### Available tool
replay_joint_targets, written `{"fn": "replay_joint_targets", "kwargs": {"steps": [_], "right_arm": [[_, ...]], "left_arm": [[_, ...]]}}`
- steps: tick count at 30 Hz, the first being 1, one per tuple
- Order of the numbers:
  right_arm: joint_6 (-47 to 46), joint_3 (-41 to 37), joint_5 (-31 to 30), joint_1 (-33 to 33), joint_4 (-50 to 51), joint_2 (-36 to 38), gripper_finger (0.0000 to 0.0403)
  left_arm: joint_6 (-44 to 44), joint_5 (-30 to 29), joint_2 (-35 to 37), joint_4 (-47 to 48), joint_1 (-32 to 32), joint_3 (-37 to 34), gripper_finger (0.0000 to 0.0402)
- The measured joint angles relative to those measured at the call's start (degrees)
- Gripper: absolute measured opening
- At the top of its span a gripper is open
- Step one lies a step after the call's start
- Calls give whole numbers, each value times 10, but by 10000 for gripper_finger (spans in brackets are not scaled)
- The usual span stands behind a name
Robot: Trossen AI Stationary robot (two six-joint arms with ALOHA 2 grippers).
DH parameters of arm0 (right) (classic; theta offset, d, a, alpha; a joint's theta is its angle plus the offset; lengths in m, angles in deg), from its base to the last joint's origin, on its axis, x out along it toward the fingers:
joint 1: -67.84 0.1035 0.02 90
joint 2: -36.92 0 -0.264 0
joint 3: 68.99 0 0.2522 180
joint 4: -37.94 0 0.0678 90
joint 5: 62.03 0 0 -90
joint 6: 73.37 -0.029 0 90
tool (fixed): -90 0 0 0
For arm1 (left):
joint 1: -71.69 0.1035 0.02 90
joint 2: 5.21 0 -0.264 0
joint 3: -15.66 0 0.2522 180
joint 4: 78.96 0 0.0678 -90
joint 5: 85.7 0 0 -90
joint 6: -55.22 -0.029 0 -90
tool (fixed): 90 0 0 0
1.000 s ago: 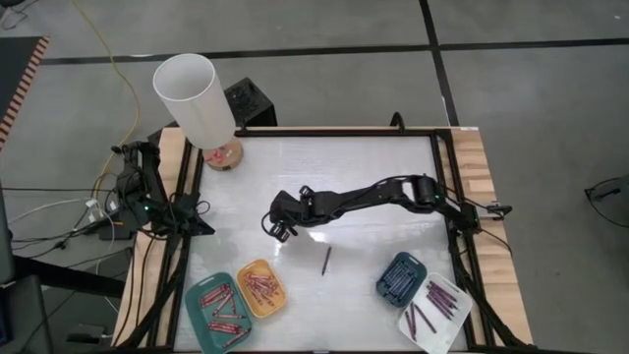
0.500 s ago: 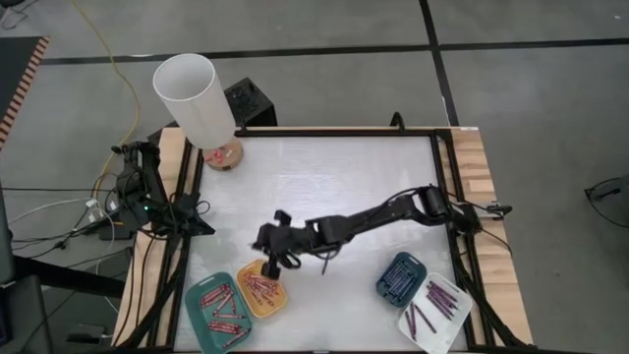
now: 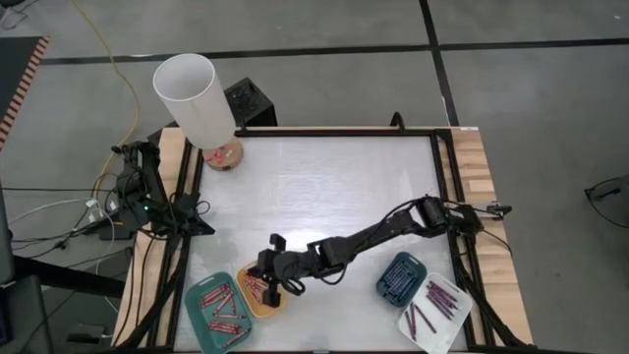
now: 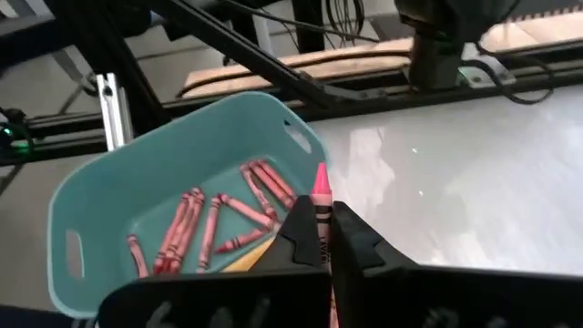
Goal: Sort crayons
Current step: Put the pink crayon into the yellow bin
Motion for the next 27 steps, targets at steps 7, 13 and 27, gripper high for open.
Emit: {"fn": "replay_joint_targets", "kwargs": {"steps": [7, 13, 27], "right_arm": [[-5, 2, -3, 10, -24, -30, 6], [-15, 0, -2, 19, -11, -55, 6], [-17, 1, -1, 17, -32, -70, 6]], "left_arm": [[0, 0, 0, 0, 0, 0, 0], [0, 2, 0, 0, 0, 0, 0], [0, 0, 0, 0, 0, 0, 0]]}}
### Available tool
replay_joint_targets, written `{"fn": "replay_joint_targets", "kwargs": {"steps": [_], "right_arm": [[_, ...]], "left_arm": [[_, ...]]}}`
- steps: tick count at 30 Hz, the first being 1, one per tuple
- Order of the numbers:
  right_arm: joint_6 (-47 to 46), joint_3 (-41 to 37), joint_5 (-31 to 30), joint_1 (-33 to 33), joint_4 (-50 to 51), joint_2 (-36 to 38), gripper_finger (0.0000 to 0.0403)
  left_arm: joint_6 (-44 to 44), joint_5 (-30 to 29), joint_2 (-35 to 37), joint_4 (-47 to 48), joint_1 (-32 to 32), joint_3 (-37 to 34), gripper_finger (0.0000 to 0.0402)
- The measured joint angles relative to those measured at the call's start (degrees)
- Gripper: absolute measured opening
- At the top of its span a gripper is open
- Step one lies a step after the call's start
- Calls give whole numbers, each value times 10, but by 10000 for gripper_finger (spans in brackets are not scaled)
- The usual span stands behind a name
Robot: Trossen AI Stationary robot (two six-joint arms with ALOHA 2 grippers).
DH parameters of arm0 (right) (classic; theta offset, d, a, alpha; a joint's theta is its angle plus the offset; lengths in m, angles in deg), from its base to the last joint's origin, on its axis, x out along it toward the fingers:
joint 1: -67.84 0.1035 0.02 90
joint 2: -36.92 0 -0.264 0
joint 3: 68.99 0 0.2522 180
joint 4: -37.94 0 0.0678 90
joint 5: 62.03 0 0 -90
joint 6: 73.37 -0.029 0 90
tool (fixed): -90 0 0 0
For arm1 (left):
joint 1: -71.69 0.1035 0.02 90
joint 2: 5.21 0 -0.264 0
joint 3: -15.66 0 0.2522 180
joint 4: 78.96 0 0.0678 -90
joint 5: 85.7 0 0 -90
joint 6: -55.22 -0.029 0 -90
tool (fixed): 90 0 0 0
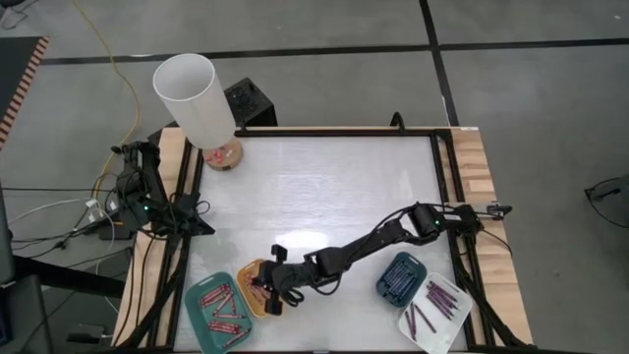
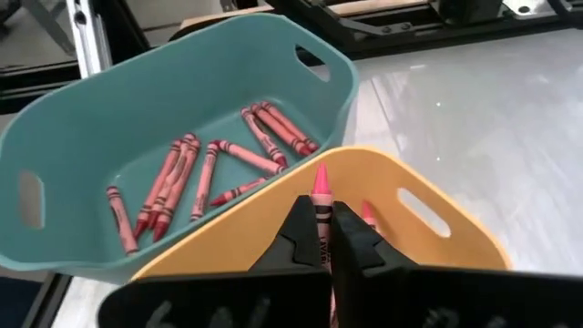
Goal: Sort crayons
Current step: Put the pink crayon into the yellow bin
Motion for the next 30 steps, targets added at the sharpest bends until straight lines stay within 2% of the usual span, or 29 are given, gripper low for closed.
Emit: {"fn": "replay_joint_targets", "kwargs": {"steps": [24, 30], "right_arm": [[-4, 0, 0, 0, 4, 0, 6], [-18, 0, 0, 0, 4, 0, 35]], "left_arm": [[0, 0, 0, 0, 0, 0, 0], [0, 0, 0, 0, 0, 0, 0]]}}
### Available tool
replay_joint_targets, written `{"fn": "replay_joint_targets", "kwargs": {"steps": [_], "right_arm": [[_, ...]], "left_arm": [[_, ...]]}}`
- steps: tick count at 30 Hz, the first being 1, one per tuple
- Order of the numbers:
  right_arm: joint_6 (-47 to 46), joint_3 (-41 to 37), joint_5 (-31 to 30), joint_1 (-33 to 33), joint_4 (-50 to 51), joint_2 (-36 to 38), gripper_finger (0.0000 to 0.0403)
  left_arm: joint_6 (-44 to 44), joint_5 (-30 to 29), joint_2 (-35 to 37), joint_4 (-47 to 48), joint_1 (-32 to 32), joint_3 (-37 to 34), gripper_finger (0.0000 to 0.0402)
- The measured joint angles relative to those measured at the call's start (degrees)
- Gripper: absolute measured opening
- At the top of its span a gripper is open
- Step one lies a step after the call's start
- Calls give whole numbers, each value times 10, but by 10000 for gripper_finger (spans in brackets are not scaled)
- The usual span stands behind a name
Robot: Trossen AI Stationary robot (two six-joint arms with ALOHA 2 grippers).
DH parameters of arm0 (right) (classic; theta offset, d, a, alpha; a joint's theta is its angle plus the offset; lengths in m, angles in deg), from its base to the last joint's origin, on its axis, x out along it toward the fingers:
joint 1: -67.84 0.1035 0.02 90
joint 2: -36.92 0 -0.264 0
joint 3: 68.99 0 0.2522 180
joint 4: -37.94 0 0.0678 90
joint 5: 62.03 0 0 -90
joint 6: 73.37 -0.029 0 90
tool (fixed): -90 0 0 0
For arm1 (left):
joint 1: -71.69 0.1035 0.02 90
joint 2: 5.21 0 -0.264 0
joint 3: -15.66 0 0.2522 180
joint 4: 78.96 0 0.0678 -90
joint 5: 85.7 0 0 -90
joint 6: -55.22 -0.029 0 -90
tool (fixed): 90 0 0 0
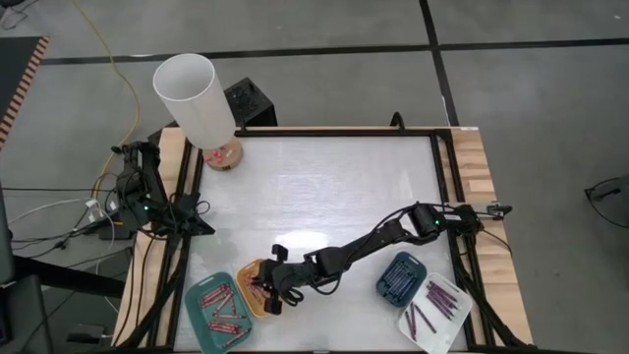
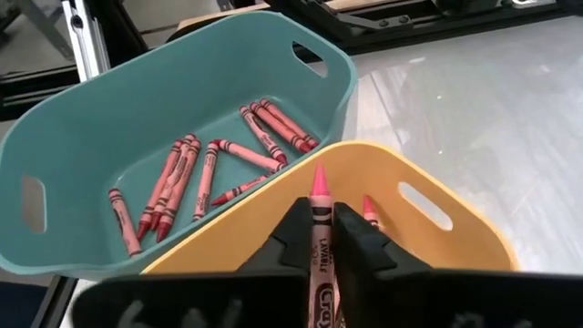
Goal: Sort crayons
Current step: Put the pink crayon into the yellow bin, then put the purple crayon into the white bin
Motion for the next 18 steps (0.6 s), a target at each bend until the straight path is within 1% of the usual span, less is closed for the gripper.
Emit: {"fn": "replay_joint_targets", "kwargs": {"steps": [6, 10, 12, 15, 18], "right_arm": [[7, 0, -1, 0, 0, 0, 73], [10, 0, 0, -3, 2, 0, 85], [11, 0, 10, -5, 16, 3, 86], [36, 0, 30, -11, 65, 24, 86], [61, 1, 31, -15, 163, 65, 87]], "left_arm": [[0, 0, 0, 0, 0, 0, 0], [0, 0, 0, 0, 0, 0, 0], [0, 0, 0, 0, 0, 0, 0], [0, 0, 0, 0, 0, 0, 0], [0, 0, 0, 0, 0, 0, 0]]}}
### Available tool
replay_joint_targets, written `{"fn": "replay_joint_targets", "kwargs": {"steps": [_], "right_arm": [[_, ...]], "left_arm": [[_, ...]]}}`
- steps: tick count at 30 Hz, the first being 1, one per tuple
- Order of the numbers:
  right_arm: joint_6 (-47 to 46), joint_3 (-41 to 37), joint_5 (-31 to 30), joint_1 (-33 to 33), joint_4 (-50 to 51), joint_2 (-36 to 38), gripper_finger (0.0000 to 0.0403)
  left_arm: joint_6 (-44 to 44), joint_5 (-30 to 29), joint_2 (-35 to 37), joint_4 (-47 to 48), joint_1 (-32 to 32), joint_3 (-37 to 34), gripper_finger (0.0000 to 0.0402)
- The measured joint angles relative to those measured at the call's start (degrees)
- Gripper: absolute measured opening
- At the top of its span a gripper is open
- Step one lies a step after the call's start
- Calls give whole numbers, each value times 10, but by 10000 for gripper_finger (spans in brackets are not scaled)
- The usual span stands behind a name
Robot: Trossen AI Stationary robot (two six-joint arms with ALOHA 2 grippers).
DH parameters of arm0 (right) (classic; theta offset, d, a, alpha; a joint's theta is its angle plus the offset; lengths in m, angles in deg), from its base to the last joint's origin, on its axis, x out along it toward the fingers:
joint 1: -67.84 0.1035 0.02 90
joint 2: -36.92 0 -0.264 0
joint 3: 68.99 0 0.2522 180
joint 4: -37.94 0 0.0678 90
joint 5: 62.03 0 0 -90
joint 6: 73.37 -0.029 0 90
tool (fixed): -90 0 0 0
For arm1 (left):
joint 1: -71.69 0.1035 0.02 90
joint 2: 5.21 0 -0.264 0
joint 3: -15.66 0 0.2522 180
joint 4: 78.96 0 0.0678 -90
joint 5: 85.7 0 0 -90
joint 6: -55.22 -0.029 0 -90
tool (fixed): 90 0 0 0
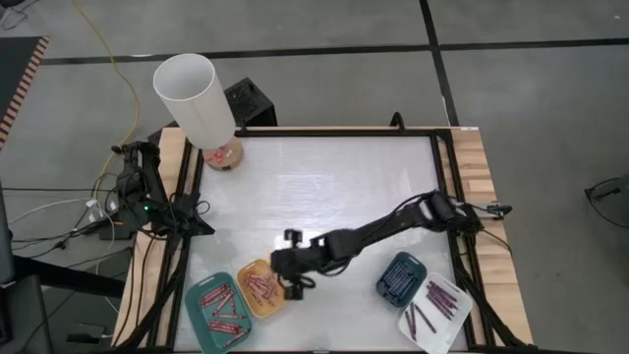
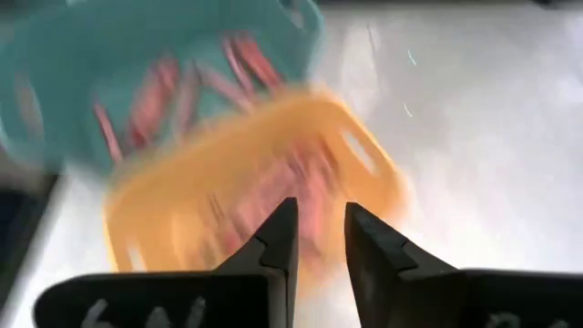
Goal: Sort crayons
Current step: Put the purple crayon into the white bin
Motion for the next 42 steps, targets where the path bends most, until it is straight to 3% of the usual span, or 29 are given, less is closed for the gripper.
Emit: {"fn": "replay_joint_targets", "kwargs": {"steps": [7, 14, 25, 33, 42], "right_arm": [[69, 0, -1, -12, 325, 101, 87], [185, -1, -1, -19, 517, 113, 87], [360, -62, 2, -13, 423, 112, 87], [397, -70, 44, -15, 406, 112, 92], [404, -77, 45, -22, 393, 111, 175]], "left_arm": [[0, 0, 0, 0, 0, 0, 0], [0, 1, 0, 0, 0, 0, 0], [0, 0, 0, 0, 0, 0, 0], [0, 0, 0, 0, 0, 0, 0], [0, 0, 0, 0, 0, 0, 0]]}}
